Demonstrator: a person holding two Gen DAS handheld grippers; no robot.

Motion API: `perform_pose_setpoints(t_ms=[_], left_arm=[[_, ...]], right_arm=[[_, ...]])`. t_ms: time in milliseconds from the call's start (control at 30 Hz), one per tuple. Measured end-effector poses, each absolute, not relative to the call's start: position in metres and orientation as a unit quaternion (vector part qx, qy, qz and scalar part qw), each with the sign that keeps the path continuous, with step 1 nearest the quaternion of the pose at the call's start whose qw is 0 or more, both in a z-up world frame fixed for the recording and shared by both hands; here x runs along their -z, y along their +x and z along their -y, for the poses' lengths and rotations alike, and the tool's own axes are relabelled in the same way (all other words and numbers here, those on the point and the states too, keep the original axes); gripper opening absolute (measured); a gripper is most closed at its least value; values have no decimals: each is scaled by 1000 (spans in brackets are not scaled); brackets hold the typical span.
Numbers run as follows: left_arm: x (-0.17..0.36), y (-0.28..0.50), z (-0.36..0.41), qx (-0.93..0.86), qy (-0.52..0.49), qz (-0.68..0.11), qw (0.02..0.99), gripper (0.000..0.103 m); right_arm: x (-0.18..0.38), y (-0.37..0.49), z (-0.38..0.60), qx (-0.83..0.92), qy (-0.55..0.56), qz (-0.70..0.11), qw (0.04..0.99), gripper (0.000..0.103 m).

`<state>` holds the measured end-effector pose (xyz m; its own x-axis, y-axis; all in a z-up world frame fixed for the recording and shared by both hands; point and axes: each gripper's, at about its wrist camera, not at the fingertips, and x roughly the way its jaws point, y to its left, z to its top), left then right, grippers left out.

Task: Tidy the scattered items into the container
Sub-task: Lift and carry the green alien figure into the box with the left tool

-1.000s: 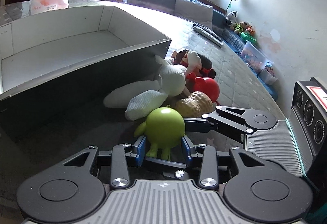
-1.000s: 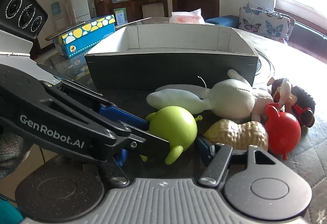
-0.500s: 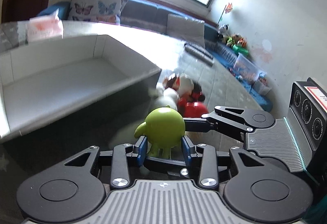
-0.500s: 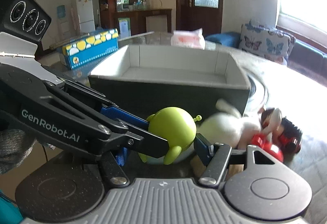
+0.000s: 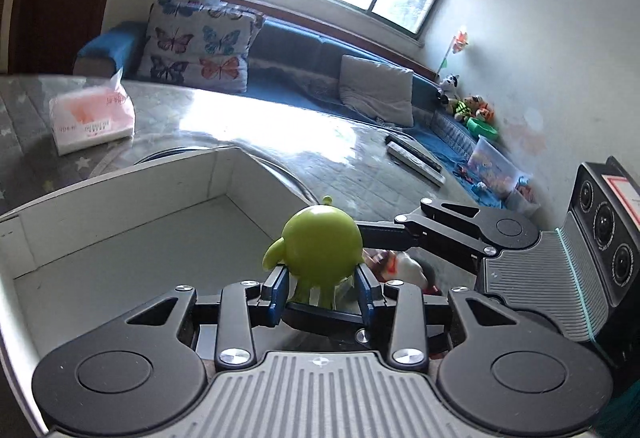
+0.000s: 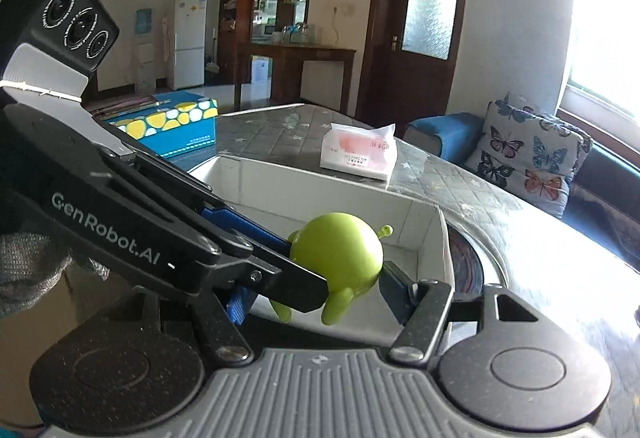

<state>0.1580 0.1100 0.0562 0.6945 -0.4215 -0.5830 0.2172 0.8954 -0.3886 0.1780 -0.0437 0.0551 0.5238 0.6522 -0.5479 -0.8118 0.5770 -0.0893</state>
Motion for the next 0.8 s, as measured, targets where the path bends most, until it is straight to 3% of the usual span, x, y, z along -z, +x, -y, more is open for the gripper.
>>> perform_pose_setpoints(t_ms=[400,800], left_arm=[[-9,220,-149,148,-227,-431,861,38],[8,228,-165,133,-289,-452,833,38]], right_arm=[[-18,252,14,-446,-150,-351,809,66],[-7,256,4,-434,-180,-374,799,67]])
